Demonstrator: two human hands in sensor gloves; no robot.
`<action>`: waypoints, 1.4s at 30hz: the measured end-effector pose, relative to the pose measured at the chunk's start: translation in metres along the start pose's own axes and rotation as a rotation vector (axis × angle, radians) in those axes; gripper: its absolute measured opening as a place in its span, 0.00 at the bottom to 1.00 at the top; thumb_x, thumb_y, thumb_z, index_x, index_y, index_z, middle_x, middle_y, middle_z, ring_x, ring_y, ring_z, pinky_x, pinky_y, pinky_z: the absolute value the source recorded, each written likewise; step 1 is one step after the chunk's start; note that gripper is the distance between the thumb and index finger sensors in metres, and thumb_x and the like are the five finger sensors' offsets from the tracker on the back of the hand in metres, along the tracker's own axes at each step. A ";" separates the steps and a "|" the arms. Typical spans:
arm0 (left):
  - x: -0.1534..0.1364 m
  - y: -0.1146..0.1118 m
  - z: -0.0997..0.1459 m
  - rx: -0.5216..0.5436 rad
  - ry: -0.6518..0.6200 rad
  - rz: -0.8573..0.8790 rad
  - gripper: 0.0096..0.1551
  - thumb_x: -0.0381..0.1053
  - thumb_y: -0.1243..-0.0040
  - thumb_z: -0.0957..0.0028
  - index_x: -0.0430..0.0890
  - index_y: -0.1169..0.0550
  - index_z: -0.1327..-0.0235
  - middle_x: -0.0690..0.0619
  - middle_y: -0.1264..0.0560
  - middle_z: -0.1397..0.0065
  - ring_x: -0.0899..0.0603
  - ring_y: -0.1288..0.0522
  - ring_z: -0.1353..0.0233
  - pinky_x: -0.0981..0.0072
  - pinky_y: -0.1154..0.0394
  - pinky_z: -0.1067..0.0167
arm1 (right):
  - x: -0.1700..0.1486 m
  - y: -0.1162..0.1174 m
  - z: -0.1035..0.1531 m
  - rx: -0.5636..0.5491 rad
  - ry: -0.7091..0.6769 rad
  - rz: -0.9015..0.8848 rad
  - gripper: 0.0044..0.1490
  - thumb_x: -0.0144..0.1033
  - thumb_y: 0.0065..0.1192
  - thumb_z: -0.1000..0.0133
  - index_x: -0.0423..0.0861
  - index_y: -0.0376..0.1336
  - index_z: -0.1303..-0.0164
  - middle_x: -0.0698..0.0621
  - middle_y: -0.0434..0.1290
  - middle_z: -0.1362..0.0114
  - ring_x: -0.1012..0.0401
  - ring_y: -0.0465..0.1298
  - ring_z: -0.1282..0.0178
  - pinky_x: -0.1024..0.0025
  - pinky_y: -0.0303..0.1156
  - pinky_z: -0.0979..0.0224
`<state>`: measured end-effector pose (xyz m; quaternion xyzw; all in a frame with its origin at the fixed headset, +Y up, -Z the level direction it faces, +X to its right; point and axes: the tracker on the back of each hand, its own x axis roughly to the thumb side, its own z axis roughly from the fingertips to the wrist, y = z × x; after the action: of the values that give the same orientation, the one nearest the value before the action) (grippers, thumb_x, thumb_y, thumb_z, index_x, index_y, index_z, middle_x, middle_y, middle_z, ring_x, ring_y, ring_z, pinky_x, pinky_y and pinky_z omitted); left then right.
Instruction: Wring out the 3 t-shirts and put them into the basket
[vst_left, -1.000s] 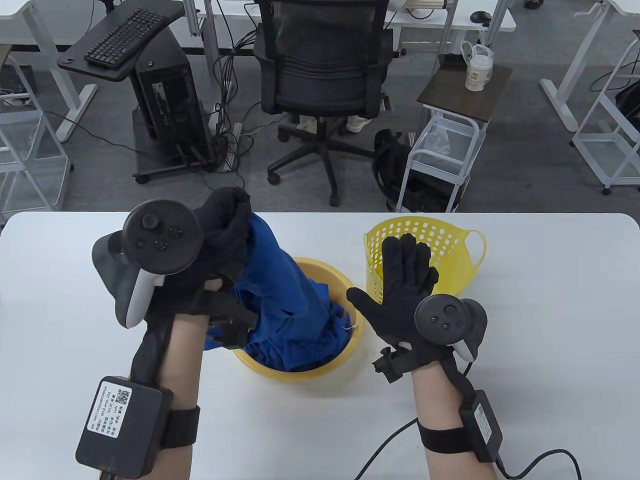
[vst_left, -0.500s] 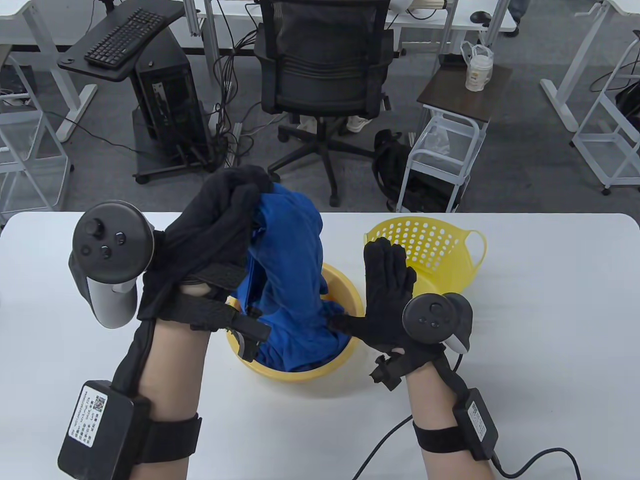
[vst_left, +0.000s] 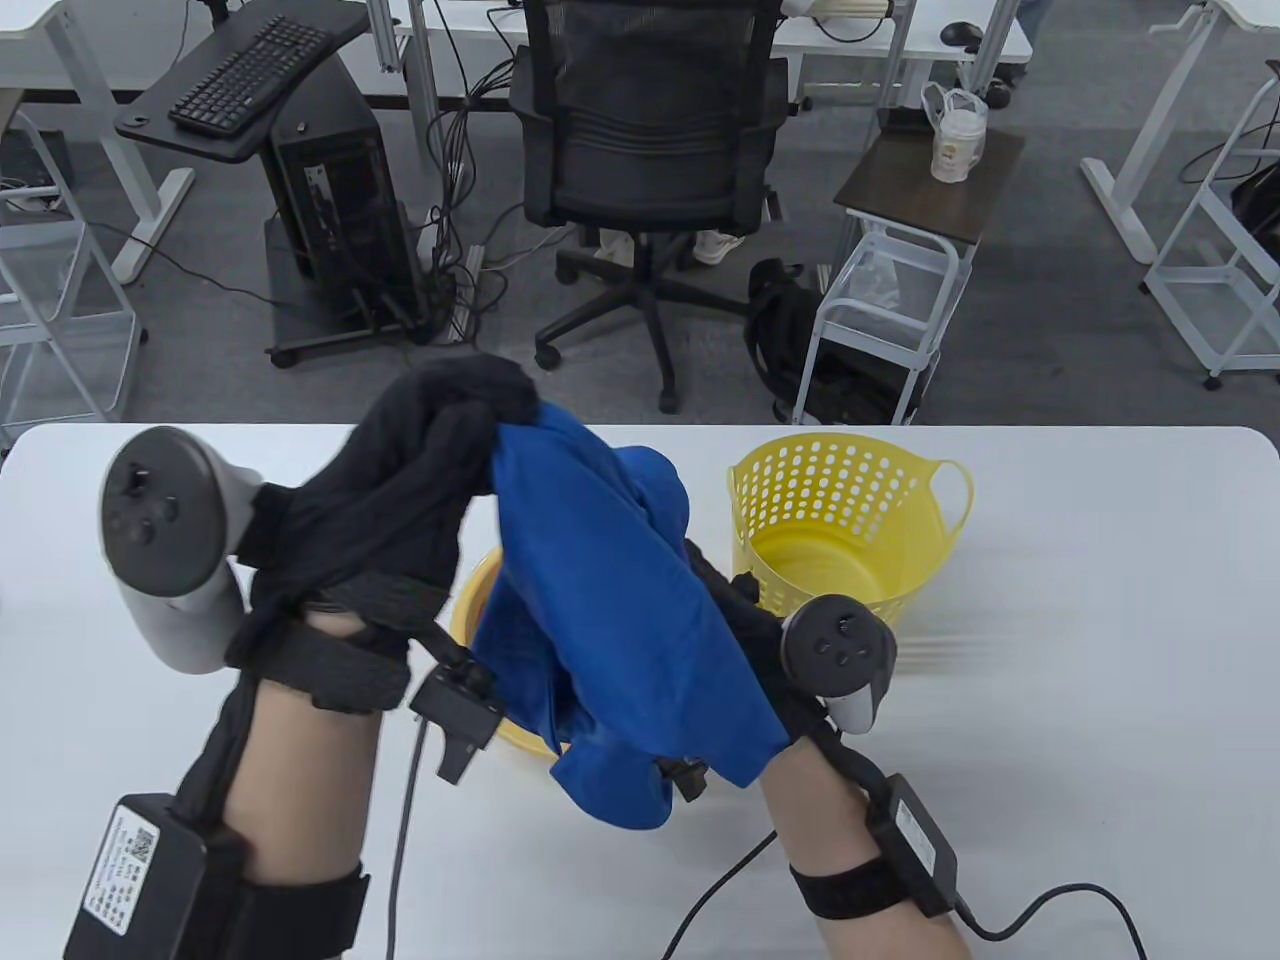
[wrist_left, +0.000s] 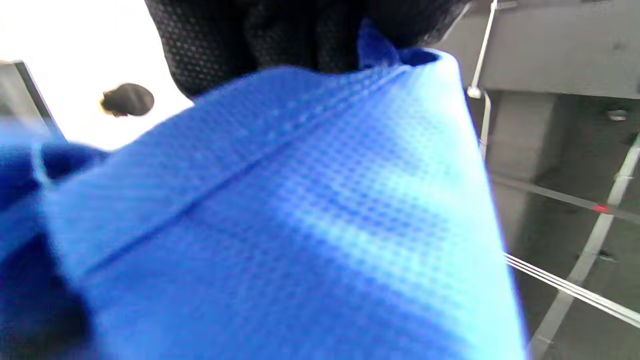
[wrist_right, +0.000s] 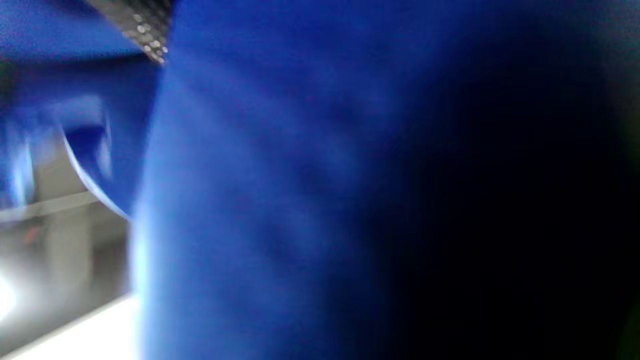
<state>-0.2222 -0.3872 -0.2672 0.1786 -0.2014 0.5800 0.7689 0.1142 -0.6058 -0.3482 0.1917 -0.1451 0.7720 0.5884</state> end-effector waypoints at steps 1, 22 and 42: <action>-0.009 0.015 0.004 0.041 0.028 -0.119 0.23 0.56 0.47 0.36 0.57 0.24 0.28 0.59 0.12 0.43 0.50 0.14 0.40 0.50 0.21 0.34 | -0.005 -0.018 -0.001 -0.073 0.052 -0.095 0.20 0.38 0.68 0.37 0.40 0.73 0.40 0.28 0.69 0.23 0.18 0.60 0.28 0.10 0.39 0.47; -0.169 -0.206 0.070 -0.543 0.158 -0.662 0.87 0.80 0.31 0.58 0.39 0.73 0.22 0.24 0.64 0.13 0.13 0.56 0.20 0.20 0.45 0.28 | 0.054 -0.027 0.025 -0.013 0.040 -0.774 0.25 0.40 0.59 0.33 0.41 0.65 0.30 0.25 0.65 0.22 0.19 0.66 0.32 0.14 0.60 0.44; -0.225 -0.135 0.053 -0.208 0.082 0.762 0.31 0.62 0.40 0.30 0.61 0.41 0.21 0.46 0.44 0.09 0.34 0.30 0.20 0.49 0.21 0.28 | 0.009 0.004 0.016 0.114 0.309 -0.507 0.65 0.59 0.57 0.34 0.24 0.31 0.18 0.12 0.31 0.23 0.10 0.38 0.35 0.07 0.44 0.52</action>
<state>-0.1531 -0.6346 -0.3437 -0.0111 -0.2799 0.8071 0.5198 0.1102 -0.6067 -0.3300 0.1348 0.0423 0.6273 0.7659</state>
